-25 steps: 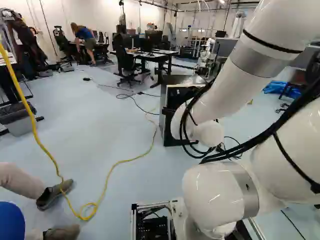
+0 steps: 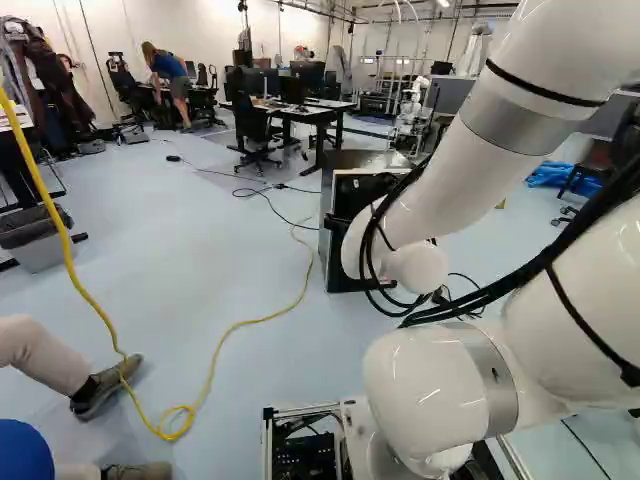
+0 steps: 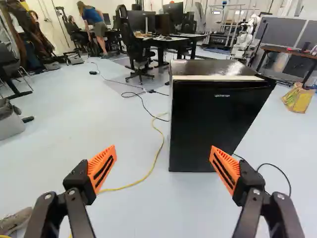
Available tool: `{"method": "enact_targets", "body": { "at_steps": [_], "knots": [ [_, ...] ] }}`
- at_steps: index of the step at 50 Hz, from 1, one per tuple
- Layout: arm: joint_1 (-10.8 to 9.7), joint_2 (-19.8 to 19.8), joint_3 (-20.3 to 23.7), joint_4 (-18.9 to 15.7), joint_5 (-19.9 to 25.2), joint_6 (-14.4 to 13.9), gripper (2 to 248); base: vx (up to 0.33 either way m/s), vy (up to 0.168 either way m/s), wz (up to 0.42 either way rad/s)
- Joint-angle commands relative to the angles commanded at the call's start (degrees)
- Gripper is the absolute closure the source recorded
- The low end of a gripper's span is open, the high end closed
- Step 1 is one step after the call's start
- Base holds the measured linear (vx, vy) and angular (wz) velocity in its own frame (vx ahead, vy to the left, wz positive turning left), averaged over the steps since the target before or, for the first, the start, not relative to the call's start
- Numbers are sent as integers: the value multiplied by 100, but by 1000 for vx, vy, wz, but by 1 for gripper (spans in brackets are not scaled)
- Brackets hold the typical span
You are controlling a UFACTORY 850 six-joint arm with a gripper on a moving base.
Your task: Grab a drink from the fridge
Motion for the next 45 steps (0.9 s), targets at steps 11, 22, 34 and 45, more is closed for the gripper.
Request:
{"method": "enact_targets", "body": {
  "at_steps": [11,22,34,45],
  "knots": [
    [0,0,0,0,0,0,3,0,0,0],
    [0,0,0,0,0,0,3,4,0,0],
    [0,0,0,0,0,0,3,27,1,-1],
    [0,0,0,0,0,0,3,44,1,0]
  ]
}}
